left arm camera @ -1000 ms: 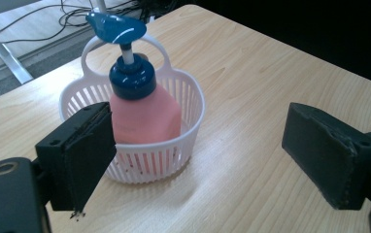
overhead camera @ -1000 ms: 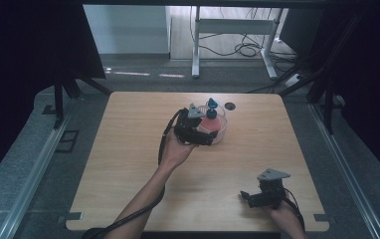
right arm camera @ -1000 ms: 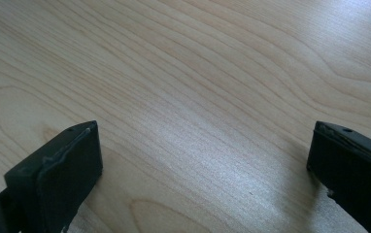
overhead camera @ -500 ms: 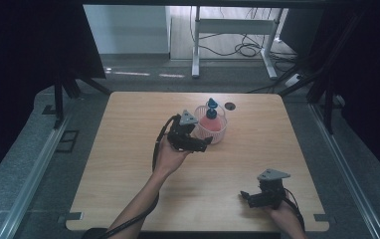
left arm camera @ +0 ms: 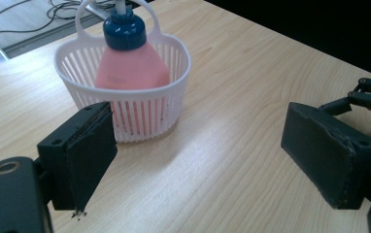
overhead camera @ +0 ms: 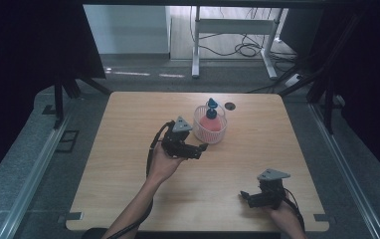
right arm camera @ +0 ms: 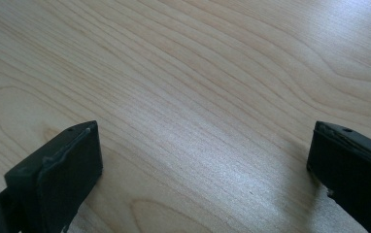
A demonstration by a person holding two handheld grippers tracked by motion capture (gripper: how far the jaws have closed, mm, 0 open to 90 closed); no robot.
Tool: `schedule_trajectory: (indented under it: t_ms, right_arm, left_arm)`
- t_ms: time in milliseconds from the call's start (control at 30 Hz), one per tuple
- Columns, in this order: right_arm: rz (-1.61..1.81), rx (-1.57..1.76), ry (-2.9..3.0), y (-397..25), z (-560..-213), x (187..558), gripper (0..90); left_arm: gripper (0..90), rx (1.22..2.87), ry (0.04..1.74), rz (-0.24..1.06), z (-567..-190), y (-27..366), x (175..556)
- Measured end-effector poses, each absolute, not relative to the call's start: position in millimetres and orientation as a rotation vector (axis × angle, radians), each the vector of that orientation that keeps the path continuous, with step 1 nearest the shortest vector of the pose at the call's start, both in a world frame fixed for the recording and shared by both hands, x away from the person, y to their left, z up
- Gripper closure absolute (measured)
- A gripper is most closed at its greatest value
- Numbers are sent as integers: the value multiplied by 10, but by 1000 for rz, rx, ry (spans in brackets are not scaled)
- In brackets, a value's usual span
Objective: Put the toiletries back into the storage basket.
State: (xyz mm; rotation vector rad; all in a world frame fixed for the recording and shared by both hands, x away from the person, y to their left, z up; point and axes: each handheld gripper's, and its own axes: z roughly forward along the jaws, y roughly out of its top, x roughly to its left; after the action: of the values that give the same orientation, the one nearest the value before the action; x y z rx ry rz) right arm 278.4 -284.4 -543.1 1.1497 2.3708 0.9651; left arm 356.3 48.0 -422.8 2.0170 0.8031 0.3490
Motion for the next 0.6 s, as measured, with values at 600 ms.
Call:
schedule_trajectory:
  t_ms: [600]
  right_arm:
    - [966, 1151, 2370, -2842, -5432, 2783, 0]
  left_arm:
    - [129, 2002, 817, 333, -4308, 708, 3343]
